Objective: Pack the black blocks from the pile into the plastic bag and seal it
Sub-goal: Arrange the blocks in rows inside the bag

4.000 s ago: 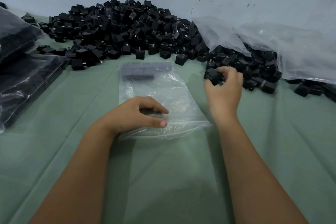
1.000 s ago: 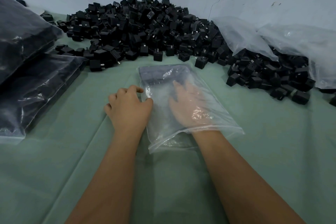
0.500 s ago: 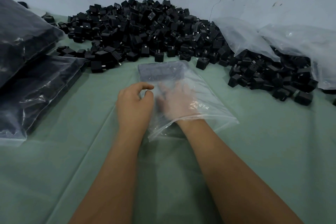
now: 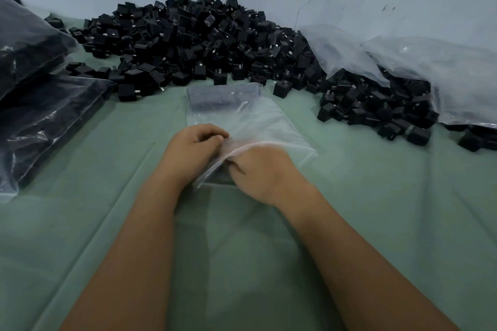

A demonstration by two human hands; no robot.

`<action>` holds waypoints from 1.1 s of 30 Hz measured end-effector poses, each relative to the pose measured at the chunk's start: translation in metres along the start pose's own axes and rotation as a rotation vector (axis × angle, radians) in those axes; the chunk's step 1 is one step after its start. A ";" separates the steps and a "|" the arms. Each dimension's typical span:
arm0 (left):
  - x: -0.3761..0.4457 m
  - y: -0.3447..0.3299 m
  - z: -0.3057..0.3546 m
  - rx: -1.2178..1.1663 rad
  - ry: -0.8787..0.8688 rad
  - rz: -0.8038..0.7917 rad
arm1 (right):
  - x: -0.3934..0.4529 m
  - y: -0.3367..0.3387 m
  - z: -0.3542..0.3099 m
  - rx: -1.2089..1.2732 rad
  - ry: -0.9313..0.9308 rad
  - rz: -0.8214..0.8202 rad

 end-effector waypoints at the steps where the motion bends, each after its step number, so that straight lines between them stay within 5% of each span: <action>1: 0.000 -0.002 -0.001 0.053 -0.001 -0.009 | -0.009 0.016 -0.011 -0.095 0.140 0.146; 3: 0.000 -0.008 -0.001 0.193 -0.030 -0.026 | -0.038 0.056 -0.021 -0.202 0.222 0.494; 5: -0.001 -0.010 0.002 0.266 -0.068 -0.017 | -0.058 0.091 -0.001 -0.274 0.112 0.725; 9: -0.002 -0.012 0.007 0.374 -0.147 0.014 | -0.123 0.104 0.118 -0.065 -0.607 0.956; 13: -0.003 -0.018 0.014 0.522 -0.226 0.070 | -0.174 0.073 0.194 -0.271 -1.017 0.511; 17: -0.002 -0.018 0.013 0.548 -0.236 0.104 | -0.217 0.051 0.243 -0.058 -1.346 0.379; 20: -0.001 -0.020 0.012 0.560 -0.230 0.114 | -0.195 0.027 0.254 0.136 -1.352 0.234; 25: 0.000 -0.020 0.012 0.566 -0.223 0.103 | -0.124 0.002 0.222 0.124 -0.990 0.180; 33: -0.005 -0.016 0.017 0.504 -0.221 0.101 | -0.150 0.020 0.179 0.209 -1.014 0.623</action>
Point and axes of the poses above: each hand's wrist, its own x-axis towards the middle knuckle, its own y-axis out of the back of the hand, z = x × y, the point moved 9 cm from there along x, towards the middle knuckle, and after that the axes turned 15 degrees about y, right-handed, at the moved point
